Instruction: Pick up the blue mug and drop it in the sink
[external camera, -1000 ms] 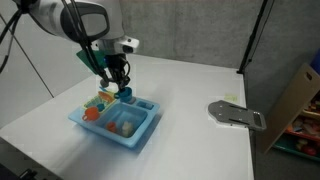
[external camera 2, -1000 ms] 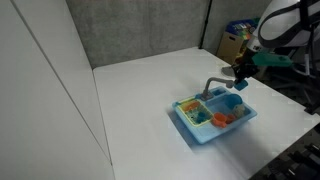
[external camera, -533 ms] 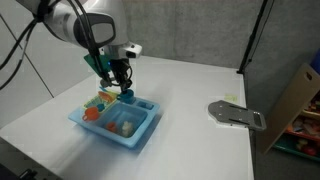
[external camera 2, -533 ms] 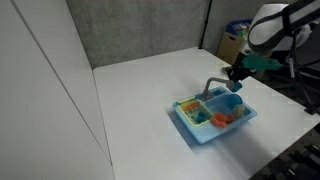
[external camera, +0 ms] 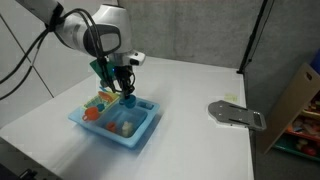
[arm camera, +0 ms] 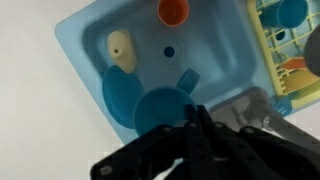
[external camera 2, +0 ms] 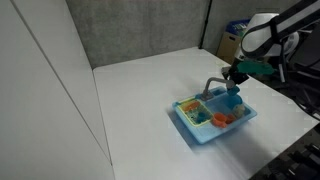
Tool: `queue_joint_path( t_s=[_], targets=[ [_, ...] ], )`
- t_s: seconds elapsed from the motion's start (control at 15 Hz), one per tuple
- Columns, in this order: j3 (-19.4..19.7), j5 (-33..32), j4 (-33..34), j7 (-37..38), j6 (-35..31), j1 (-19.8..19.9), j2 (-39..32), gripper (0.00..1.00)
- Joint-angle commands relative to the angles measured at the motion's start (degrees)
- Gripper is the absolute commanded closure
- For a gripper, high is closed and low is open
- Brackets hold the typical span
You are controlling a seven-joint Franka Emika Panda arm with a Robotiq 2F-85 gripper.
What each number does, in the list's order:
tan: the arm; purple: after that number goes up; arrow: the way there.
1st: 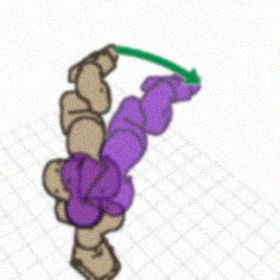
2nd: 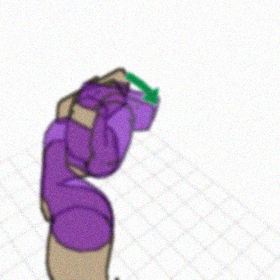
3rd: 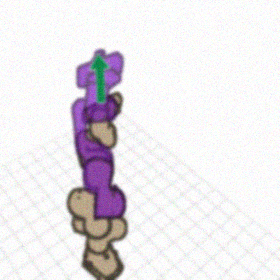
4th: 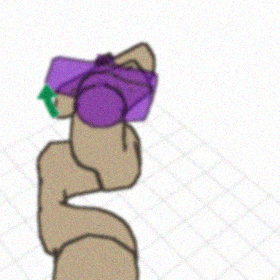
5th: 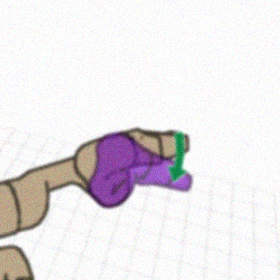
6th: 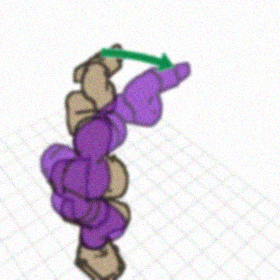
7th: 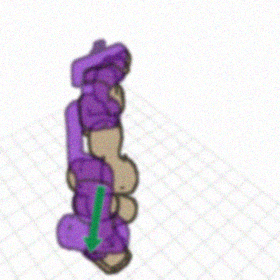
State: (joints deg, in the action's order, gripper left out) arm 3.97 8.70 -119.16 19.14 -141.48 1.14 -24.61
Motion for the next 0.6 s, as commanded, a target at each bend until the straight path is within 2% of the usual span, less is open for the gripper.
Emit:
queue_joint_path(
  t_s=[0.0,0.2,0.27,0.33,0.47,0.53],
  targets=[
    [0.43,0.51,2.74,1.16,1.63,-0.17,-2.08,0.98],
    [0.56,0.41,3.16,1.17,1.63,-0.23,-2.82,0.97],
    [0.57,0.44,3.22,1.17,1.67,-0.23,-2.93,0.92],
    [0.58,0.42,3.24,1.14,1.65,-0.23,-3.00,0.69],
    [0.65,0.37,3.27,1.14,1.63,-0.24,-3.06,0.66],
    [0.64,0.41,3.26,1.09,1.66,-0.20,-3.01,0.58]
  ],
)
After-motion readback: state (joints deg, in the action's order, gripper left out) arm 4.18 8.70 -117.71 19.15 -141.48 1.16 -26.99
